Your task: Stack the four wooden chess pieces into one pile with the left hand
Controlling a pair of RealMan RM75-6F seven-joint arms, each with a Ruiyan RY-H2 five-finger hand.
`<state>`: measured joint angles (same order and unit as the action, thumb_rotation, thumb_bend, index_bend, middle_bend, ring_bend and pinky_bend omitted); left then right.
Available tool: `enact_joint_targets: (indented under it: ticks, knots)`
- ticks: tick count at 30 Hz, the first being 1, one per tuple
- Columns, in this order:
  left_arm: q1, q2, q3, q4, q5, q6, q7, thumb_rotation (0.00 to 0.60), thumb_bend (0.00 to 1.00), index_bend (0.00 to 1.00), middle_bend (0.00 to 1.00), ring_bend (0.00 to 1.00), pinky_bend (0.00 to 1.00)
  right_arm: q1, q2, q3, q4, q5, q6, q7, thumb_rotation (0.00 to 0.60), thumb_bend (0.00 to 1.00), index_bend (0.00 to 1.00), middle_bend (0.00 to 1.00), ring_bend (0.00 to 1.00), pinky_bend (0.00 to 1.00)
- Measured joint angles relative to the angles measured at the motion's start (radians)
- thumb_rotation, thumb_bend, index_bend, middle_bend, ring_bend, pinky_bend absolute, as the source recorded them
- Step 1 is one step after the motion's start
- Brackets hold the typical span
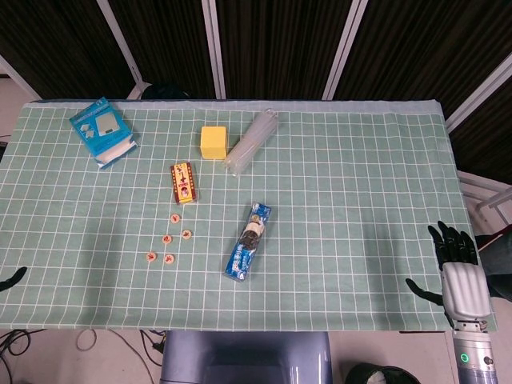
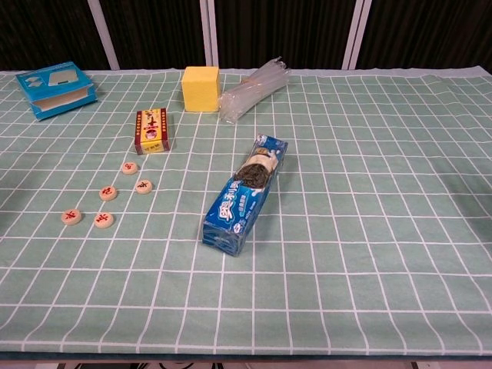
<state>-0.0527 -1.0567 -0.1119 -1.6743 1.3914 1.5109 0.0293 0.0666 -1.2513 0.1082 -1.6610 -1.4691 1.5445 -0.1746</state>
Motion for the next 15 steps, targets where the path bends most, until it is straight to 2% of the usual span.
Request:
enact_joint_targets:
  ticks: [9, 15]
  knots:
    - [-0.139, 0.052, -0.042, -0.043, -0.033, -0.196, 0.061, 0.600, 0.13, 0.11, 0.00, 0.00, 0.00, -0.002, -0.002, 0.002, -0.005, 0.006, 0.001, -0.005, 0.600, 0.23, 0.00, 0.01, 0.00, 0.00]
    - [-0.282, 0.037, -0.077, -0.059, -0.113, -0.368, 0.180, 0.600, 0.13, 0.17, 0.00, 0.00, 0.00, -0.002, -0.003, 0.007, -0.007, 0.017, 0.001, -0.007, 0.600, 0.23, 0.00, 0.01, 0.00, 0.00]
